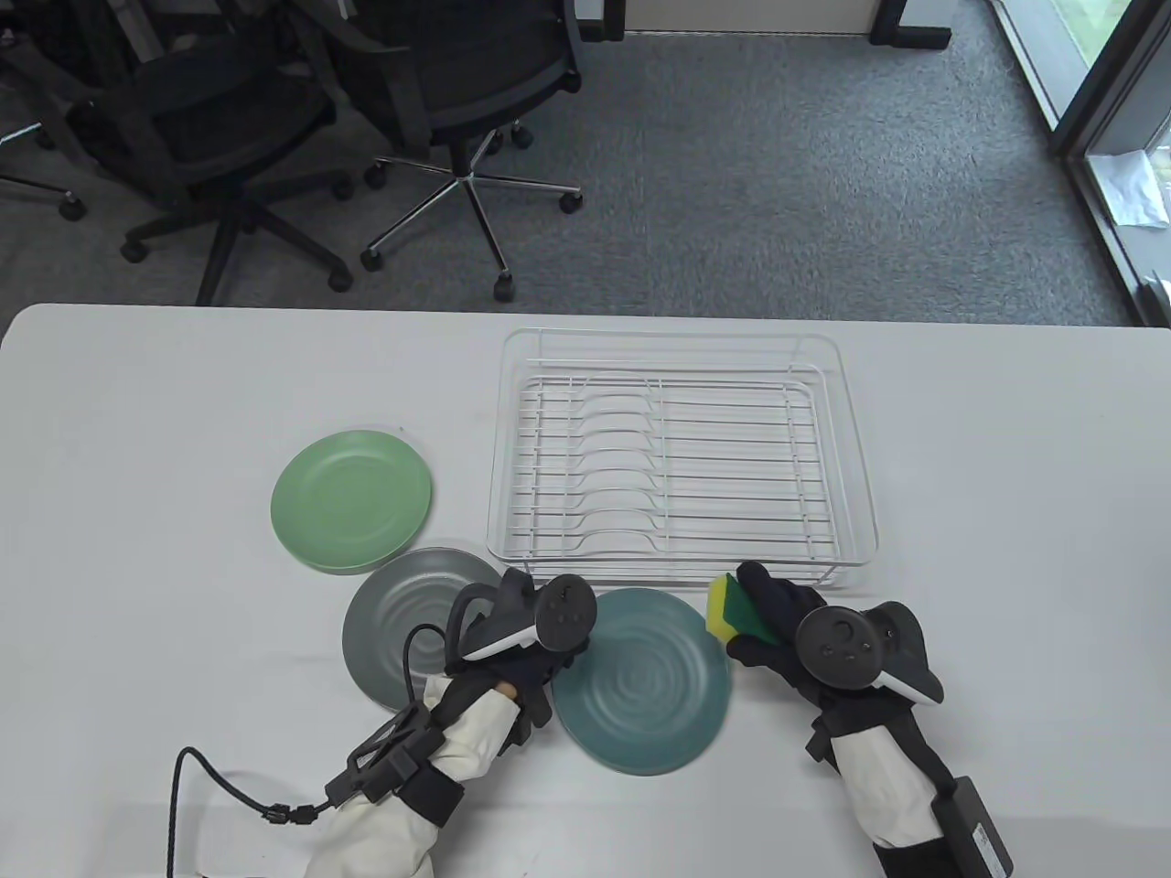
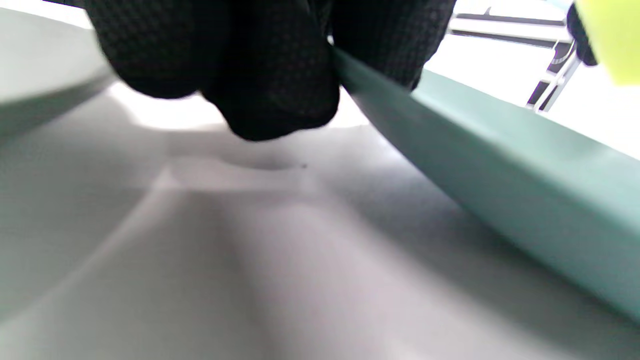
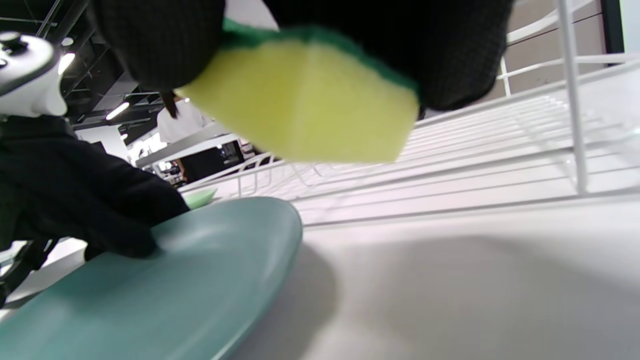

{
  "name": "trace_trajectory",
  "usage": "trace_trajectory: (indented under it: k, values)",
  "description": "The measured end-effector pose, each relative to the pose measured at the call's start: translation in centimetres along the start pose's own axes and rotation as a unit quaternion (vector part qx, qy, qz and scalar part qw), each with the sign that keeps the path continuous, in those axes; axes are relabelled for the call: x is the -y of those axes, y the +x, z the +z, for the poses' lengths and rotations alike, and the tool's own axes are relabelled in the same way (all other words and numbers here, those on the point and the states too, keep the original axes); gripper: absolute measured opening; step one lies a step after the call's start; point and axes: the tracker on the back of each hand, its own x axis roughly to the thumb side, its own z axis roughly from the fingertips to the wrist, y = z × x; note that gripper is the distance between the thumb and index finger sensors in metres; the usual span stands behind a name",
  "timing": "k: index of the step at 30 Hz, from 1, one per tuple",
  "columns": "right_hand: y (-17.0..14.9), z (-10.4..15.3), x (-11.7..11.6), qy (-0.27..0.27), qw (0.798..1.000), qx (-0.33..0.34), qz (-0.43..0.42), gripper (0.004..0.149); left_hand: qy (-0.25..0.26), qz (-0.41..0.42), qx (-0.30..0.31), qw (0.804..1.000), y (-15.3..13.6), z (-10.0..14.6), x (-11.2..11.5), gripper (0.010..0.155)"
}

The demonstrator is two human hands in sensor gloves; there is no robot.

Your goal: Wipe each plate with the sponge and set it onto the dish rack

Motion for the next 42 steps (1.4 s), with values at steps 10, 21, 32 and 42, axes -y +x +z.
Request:
trace_trajectory:
  k: [10, 21, 32, 42]
  values:
    - [-0.4, 0.1, 0.1, -0.021, 1.0, -0.012, -0.007, 0.078, -0.002, 0.115, 0.058, 0.992, 0.1, 0.7, -2.1, 0.05]
    - [-0.5, 0.7, 1.7, -0.085, 0.996, -0.003, -0.042, 0.079, 0.029, 0.176, 0.116, 0.977, 1.1, 2.2, -4.6, 0.045]
    - [5.2, 0.0, 6.0, -0.173, 0.981, 0.064, -0.056, 0.076, 0.141, 0.315, 0.104, 0.933, -0.7, 4.4, -7.8, 0.046]
    - [11.7, -4.0, 5.7, -0.142, 0.984, 0.103, 0.036, 0.076, 0.184, 0.422, 0.066, 0.885, -3.4, 4.6, -7.6, 0.046]
